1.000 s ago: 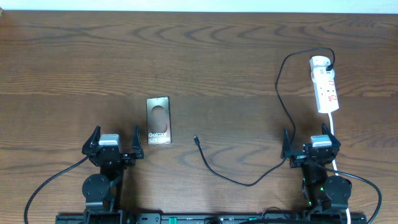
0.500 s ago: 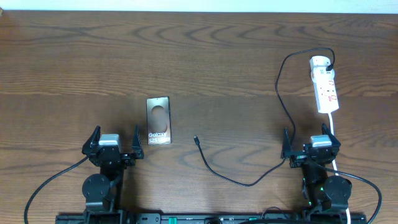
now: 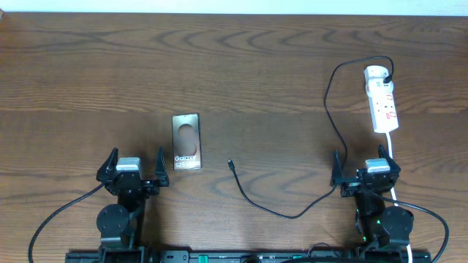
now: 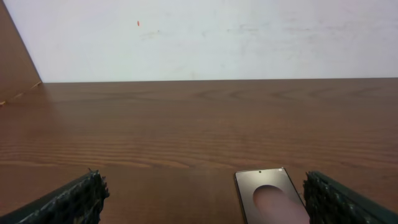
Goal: Plug charger to phone and switch on socket
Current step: 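Move the left gripper forward over the silver phone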
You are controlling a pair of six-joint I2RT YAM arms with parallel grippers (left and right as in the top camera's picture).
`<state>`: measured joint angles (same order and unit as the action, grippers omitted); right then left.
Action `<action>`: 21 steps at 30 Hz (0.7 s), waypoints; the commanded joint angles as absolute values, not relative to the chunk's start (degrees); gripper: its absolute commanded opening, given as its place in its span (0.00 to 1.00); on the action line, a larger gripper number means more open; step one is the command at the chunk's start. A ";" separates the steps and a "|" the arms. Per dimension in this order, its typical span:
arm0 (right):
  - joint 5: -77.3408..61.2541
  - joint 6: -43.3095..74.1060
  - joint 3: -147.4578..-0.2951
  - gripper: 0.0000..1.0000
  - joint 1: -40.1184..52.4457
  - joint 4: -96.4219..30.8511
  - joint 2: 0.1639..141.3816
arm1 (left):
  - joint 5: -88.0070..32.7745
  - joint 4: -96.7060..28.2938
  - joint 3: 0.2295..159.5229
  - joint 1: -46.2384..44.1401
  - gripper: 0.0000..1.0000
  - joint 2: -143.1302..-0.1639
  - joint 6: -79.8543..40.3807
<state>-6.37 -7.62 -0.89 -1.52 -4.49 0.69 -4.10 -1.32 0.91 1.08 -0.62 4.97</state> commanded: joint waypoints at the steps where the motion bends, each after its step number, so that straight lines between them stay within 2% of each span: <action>1: -5.93 -7.79 -0.62 0.99 -1.08 -4.47 0.38 | -4.21 -3.62 1.89 1.32 0.99 -0.60 5.76; 11: -5.93 -7.79 -0.62 0.99 -1.08 -4.47 0.38 | -3.99 -5.56 9.93 1.32 0.99 -10.87 3.57; 21: -5.93 -7.77 -0.62 0.99 -1.08 -4.47 0.38 | -4.01 -17.39 32.18 1.32 0.99 -32.21 3.60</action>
